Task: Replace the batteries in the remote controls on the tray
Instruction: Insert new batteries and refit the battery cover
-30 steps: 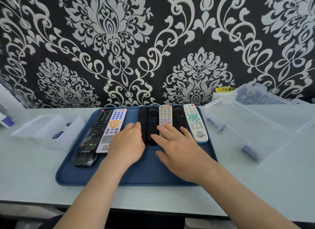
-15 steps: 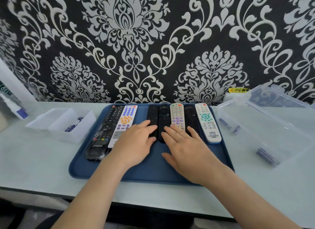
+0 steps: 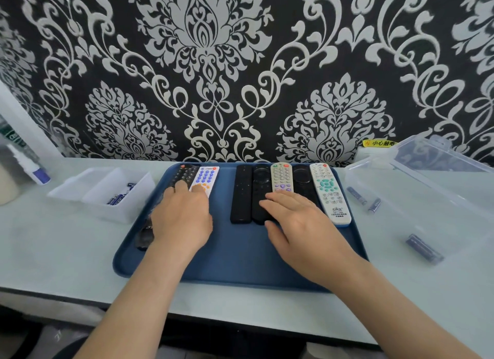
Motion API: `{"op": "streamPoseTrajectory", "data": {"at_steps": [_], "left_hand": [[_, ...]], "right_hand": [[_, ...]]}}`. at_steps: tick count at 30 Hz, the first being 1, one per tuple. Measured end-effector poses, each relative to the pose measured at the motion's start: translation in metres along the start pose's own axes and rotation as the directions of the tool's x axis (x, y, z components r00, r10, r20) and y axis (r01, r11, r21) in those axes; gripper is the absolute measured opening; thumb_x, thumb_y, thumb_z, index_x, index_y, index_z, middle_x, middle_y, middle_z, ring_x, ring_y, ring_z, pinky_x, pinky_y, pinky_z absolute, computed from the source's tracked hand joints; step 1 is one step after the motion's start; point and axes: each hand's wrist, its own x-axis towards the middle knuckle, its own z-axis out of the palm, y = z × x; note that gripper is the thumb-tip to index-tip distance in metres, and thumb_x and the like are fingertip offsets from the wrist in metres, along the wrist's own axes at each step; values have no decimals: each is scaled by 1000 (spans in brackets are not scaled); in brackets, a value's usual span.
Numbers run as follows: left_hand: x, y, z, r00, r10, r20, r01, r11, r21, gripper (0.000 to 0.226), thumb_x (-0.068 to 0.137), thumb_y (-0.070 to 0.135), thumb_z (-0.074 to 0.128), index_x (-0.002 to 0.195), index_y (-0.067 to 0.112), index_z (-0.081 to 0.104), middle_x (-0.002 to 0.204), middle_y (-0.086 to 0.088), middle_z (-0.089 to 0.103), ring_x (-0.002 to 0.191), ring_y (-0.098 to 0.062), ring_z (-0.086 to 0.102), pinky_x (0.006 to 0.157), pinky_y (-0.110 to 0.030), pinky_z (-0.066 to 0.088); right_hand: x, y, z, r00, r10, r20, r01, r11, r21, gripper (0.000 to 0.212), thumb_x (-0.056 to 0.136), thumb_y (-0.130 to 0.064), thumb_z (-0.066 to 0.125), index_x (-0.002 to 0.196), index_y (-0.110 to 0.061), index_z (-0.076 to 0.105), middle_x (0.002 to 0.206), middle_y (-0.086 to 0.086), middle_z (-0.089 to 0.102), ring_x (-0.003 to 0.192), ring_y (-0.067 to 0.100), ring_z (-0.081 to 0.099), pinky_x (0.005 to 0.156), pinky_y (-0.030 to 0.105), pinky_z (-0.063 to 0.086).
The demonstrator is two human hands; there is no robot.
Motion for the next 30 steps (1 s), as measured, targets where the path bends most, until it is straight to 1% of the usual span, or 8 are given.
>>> {"op": "streamPoseTrajectory", "data": {"at_steps": [8,12,14,16,18,20,22,30], "left_hand": [[4,-3,3,996,-11,-92,6,999,-49,25,92,27,57,112,12,54,110,-11,64,101,-33,59,65,-35,40],[6,-5,-7,978,-98,-182,12,905,-425,13,90,30,57,99,22,62,88,-3,71,82,-31,62,64,-33,42],[-1,9,-18,986,-147,-75,13,526,-850,4,88,24,63,89,27,65,78,9,73,77,-19,67,68,-32,52],[-16,34,-28,995,-35,95,96,32,-995,17,88,9,65,94,25,67,80,8,75,76,-11,69,72,-28,54],[-30,58,-28,986,95,140,154,-155,-976,22,89,4,62,107,16,65,90,-3,76,82,-16,71,76,-31,54],[-40,73,-30,982,166,87,112,-147,-983,25,91,6,61,114,16,63,94,-3,76,86,-15,71,74,-28,54],[-43,80,-32,979,202,20,42,-107,-993,27,92,9,60,117,19,63,99,2,75,90,-10,71,73,-21,55],[-44,99,-34,978,188,-94,-95,-3,-995,27,93,20,62,105,44,64,100,12,73,95,-5,68,85,-46,56]], "right_hand": [[-1,-2,-11,998,67,-4,-65,982,179,30,86,-11,56,113,-7,69,107,5,72,101,26,66,89,31,51],[1,-9,-21,966,236,103,-258,884,391,34,96,-12,56,129,-14,63,118,-1,69,106,13,61,95,23,45],[7,-12,-28,882,381,278,-468,636,614,36,98,-16,54,134,-18,58,115,-9,67,101,1,62,97,22,48],[10,-16,-32,776,383,502,-592,164,789,32,102,-24,50,134,-25,55,115,-8,68,105,7,66,95,36,55],[10,-15,-37,737,314,599,-570,-188,800,29,104,-30,44,128,-26,59,120,3,71,110,24,68,86,48,58],[7,-10,-41,744,317,588,-491,-337,803,30,105,-30,41,127,-22,60,121,10,70,111,33,67,85,55,57],[5,-5,-43,764,329,555,-431,-379,819,31,106,-30,38,127,-20,59,121,12,70,112,33,67,86,57,56],[0,7,-49,816,361,452,-375,-265,888,32,104,-36,42,129,-20,56,118,11,71,106,25,70,74,49,58]]}}
